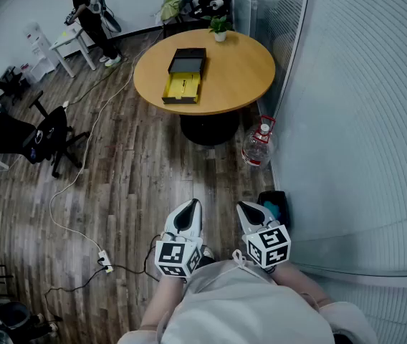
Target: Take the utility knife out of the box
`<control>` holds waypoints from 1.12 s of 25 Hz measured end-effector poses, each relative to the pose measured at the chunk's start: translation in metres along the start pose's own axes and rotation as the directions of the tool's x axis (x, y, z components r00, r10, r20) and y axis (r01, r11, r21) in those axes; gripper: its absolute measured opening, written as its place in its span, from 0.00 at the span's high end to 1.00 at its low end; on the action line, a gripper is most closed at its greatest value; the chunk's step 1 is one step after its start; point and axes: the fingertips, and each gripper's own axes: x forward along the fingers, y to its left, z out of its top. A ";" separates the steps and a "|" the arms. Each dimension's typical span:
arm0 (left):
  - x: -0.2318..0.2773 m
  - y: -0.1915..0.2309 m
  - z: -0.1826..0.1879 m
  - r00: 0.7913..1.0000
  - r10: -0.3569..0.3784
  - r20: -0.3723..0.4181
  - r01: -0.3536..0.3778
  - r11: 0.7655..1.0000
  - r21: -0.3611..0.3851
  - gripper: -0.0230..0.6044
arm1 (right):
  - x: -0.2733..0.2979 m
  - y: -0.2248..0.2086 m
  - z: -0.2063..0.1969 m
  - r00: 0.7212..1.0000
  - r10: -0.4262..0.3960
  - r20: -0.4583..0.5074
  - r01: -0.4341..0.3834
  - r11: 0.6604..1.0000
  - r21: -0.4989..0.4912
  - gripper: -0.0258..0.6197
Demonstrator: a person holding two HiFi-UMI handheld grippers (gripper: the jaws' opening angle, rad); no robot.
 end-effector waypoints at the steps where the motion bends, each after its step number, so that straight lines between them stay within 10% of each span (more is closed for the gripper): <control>1: 0.000 0.003 0.000 1.000 0.001 0.000 -0.001 1.000 0.002 0.95 | 0.002 0.001 0.000 1.000 0.000 0.000 0.000 1.000 0.001 0.96; 28: -0.019 0.156 -0.014 0.998 0.064 -0.017 -0.064 0.996 -0.060 0.95 | 0.116 0.065 -0.003 0.998 -0.026 -0.059 0.030 0.998 0.063 0.96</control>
